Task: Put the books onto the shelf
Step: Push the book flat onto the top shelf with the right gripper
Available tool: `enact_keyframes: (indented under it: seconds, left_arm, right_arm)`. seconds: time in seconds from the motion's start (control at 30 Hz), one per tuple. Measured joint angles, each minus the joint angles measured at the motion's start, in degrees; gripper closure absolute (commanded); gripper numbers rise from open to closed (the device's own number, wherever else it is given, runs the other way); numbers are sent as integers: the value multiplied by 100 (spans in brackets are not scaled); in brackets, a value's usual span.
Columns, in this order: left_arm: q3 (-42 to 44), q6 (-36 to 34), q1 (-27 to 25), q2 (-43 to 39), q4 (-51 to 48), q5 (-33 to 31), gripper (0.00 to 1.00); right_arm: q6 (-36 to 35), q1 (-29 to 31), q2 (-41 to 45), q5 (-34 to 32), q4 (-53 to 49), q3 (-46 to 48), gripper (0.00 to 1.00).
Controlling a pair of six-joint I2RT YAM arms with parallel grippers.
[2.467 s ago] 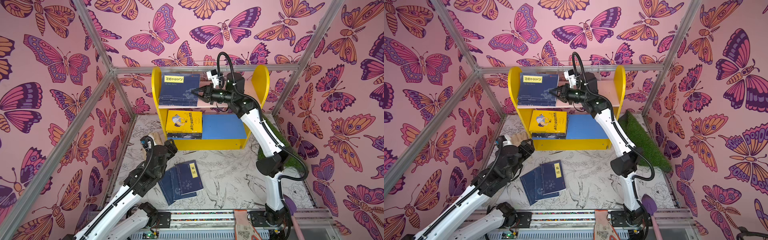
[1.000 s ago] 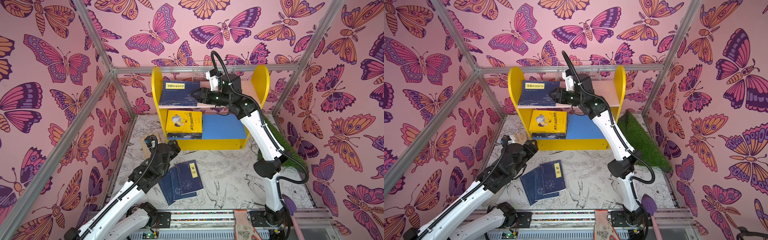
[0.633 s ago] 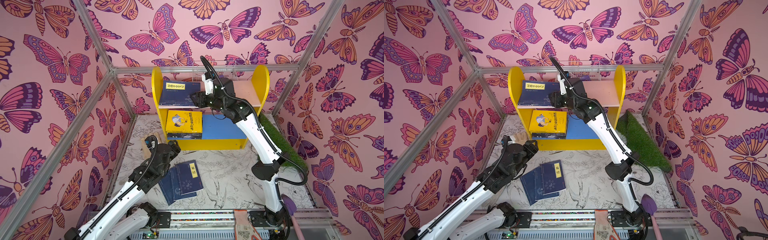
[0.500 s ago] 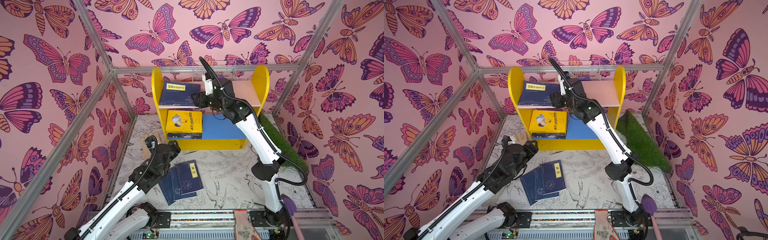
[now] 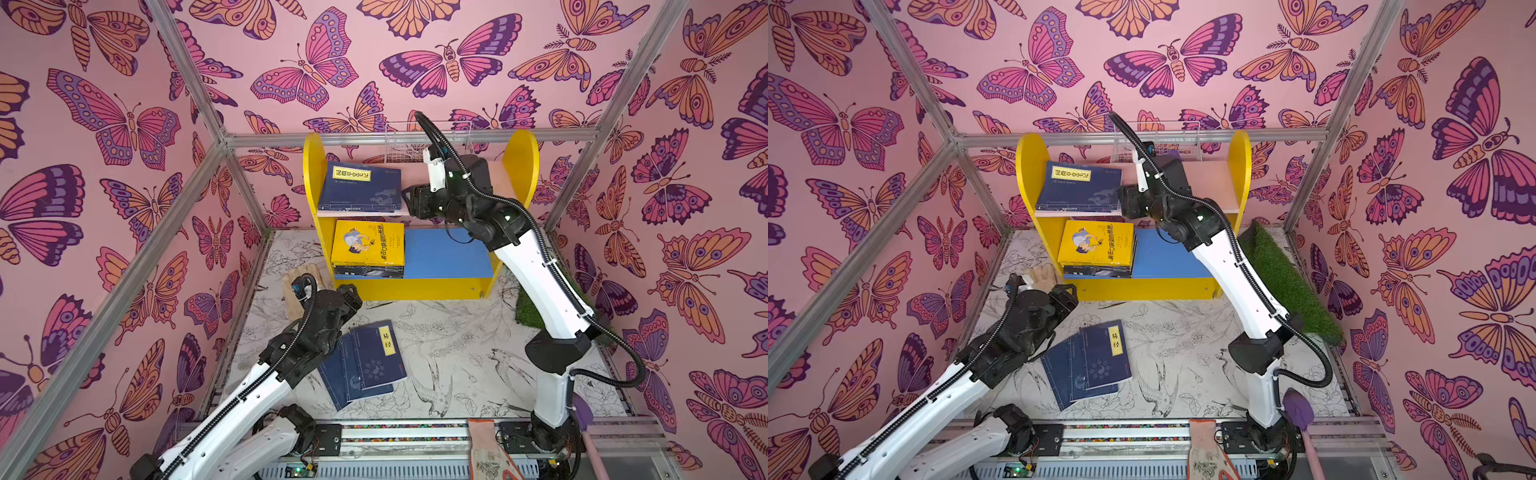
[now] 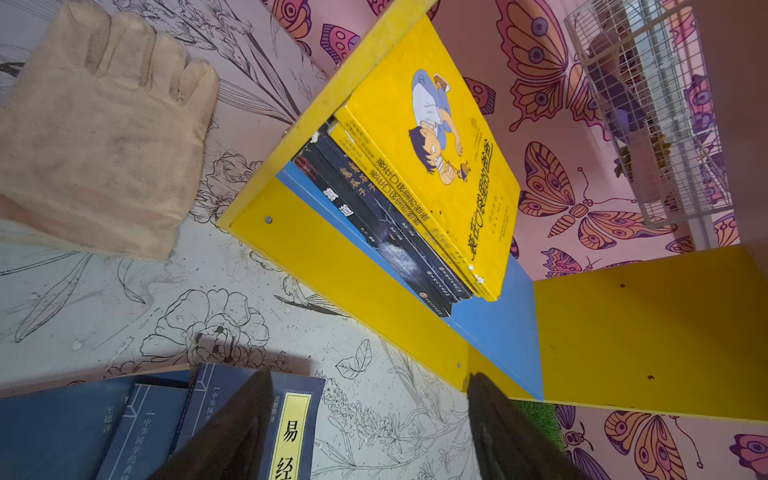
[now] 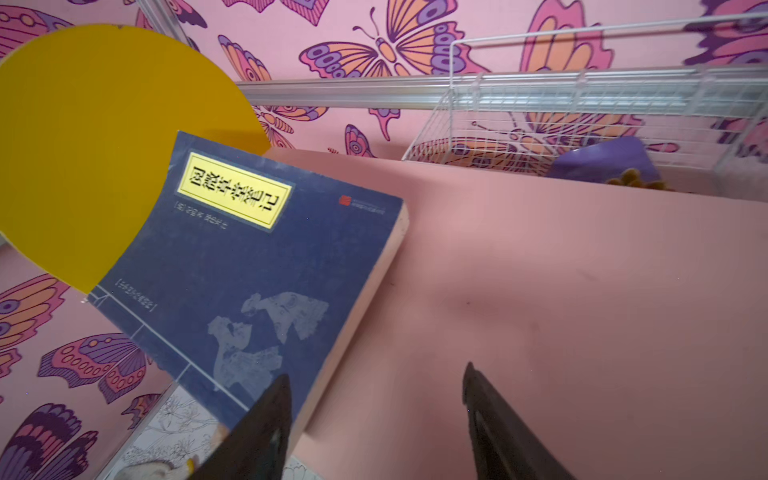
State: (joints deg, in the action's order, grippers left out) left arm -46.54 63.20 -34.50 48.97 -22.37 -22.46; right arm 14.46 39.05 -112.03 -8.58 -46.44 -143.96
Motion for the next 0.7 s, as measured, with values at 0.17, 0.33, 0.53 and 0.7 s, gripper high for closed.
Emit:
enact_keyframes:
  seconds: [0.17,0.33,0.53,0.7]
  left_arm:
    - [7,11,0,-22,0,0,24]
    - [15,13,0,-37,0,15,24]
    - [118,42,0,-140,0,20,24]
    - [195,59,0,-142,-2,22,24]
  right_arm:
    - [-238,-57,-203,-264,-485,-369,34]
    - [-431,-55,-470,-393,-474,-463,35]
    - [-553,-26,-605,-343,-302,-535,36]
    - [-553,92,-811,-260,-35,-675,37]
